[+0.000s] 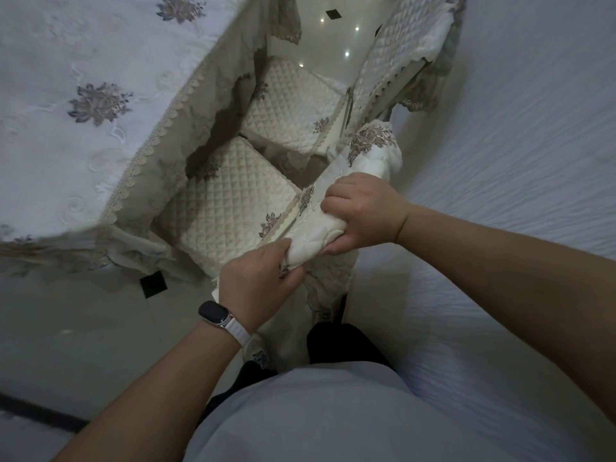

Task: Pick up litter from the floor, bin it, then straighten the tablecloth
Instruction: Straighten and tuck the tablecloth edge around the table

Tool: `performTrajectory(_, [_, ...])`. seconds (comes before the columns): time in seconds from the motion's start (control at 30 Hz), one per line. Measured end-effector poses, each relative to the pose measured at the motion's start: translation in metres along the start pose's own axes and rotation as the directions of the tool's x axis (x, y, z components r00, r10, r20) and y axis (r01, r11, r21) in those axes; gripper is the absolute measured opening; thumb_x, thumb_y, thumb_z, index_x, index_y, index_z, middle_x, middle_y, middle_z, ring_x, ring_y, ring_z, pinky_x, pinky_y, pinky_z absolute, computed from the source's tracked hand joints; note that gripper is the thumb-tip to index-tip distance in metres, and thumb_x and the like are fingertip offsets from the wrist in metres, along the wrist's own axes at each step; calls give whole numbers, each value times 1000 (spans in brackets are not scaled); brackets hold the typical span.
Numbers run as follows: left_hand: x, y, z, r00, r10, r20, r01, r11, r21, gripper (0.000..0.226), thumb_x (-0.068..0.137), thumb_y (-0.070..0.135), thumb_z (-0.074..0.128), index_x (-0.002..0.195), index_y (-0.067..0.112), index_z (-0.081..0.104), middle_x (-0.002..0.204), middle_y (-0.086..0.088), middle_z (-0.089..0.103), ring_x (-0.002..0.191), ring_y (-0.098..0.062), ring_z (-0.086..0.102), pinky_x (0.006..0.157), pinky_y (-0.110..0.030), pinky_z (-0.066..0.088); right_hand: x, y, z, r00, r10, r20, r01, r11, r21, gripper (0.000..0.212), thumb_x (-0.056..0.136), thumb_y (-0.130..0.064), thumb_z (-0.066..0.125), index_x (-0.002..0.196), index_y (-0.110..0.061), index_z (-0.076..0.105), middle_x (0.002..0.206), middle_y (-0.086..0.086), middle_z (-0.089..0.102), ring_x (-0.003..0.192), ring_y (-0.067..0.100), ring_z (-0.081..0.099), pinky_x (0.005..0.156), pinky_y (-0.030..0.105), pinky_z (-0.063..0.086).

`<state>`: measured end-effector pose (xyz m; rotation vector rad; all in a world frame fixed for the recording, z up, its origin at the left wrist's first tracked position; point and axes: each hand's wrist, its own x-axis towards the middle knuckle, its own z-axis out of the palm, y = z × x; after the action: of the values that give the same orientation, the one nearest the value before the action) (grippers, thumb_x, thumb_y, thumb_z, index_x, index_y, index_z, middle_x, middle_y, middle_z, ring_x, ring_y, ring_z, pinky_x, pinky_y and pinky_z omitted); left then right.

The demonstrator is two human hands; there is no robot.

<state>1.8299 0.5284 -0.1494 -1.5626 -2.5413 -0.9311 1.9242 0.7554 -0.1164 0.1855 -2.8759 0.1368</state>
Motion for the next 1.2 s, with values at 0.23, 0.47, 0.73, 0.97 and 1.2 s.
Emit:
performTrajectory(0.23, [22,-6,-19,992,-97,80,100,995,-26,35,79,46,56,103,26,73,76,7,71,68,-17,66,53,-29,47,12,20,-4,997,31,-76,-33,999,-25,66,75,-68,64,94,-5,69,91,11,67,86,31,63,79,41,47])
performTrajectory(0.47, [39,-18,-28,998,-67,17,68,996,-64,32,81,44,57,101,25,74,70,9,68,62,-13,63,50,-27,46,27,43,-1,992,41,-117,-46,998,-41,59,73,-59,65,99,-6,69,96,11,66,91,32,61,91,44,43])
performTrajectory(0.73, [63,-31,-41,994,-107,-10,105,990,-90,37,79,52,58,104,29,72,70,11,68,62,-8,62,51,-21,44,61,79,2,986,1,-169,0,1000,6,70,73,-73,63,97,-8,69,95,11,66,89,29,61,90,42,43])
performTrajectory(0.97, [86,-43,-56,984,-177,2,176,980,-90,37,79,52,60,108,32,71,74,17,67,66,6,52,58,-3,30,105,102,4,982,-42,-186,54,997,55,66,69,-75,66,83,-11,68,77,5,62,68,25,57,65,38,45])
performTrajectory(1.2, [107,-59,-68,968,-252,10,250,956,-155,37,80,50,64,111,32,71,82,18,69,70,3,61,57,-17,46,143,115,5,961,-97,-258,119,990,71,64,71,-75,63,71,-11,63,67,5,58,59,24,53,56,35,41])
